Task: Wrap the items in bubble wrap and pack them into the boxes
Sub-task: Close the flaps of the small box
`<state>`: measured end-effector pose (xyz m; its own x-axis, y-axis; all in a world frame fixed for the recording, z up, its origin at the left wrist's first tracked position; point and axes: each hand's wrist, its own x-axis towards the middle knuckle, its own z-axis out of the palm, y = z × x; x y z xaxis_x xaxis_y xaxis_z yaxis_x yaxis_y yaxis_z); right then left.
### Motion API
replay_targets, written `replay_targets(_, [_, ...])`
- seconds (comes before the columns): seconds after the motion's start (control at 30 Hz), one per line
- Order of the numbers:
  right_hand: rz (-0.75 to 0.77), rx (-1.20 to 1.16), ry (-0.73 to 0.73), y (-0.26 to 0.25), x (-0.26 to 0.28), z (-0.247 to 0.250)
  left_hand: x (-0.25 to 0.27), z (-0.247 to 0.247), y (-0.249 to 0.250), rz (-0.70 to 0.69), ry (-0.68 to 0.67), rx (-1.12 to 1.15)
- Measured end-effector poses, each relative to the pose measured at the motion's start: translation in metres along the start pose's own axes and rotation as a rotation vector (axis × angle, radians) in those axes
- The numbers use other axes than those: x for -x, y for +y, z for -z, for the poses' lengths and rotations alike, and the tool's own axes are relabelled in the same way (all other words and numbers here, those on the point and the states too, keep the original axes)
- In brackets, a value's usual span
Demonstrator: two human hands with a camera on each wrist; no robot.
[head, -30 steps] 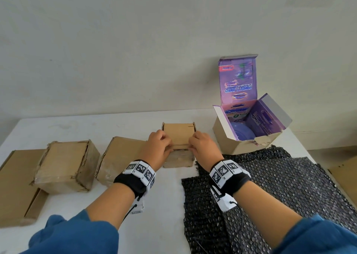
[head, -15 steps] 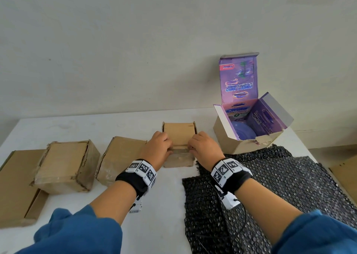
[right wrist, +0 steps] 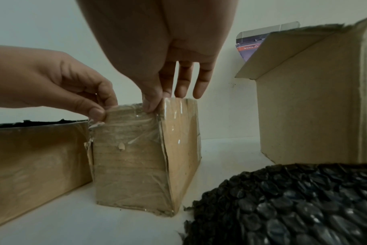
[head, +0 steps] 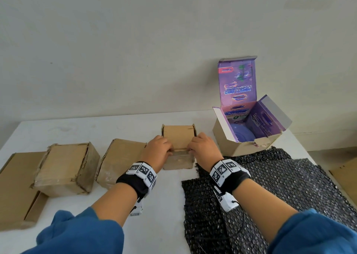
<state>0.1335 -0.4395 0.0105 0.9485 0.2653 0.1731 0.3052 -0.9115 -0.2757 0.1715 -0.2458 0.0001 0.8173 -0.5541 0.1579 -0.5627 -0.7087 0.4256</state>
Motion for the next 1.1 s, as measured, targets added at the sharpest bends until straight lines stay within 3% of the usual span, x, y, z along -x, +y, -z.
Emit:
replay_targets(0.17, [-0.056,-0.01,-0.112,0.0,0.003,0.003,0.005,-0.001,0.0,0.002,0.013,0.008])
replay_targets(0.53, [-0.037,-0.028,0.018,0.001,0.006,-0.005,0.005,-0.001,0.004,-0.027,0.025,-0.081])
replay_targets(0.83, [-0.218,-0.091,-0.03,-0.009,0.002,-0.006,0.005,-0.004,0.005,0.016,0.078,-0.042])
replay_targets(1.0, [-0.188,-0.138,-0.07,-0.012,0.005,-0.006,0.003,-0.009,0.0,-0.015,0.095,-0.031])
replay_targets(1.1, [-0.156,-0.089,-0.02,-0.012,0.006,-0.006,0.0,-0.008,0.0,-0.057,0.11,-0.068])
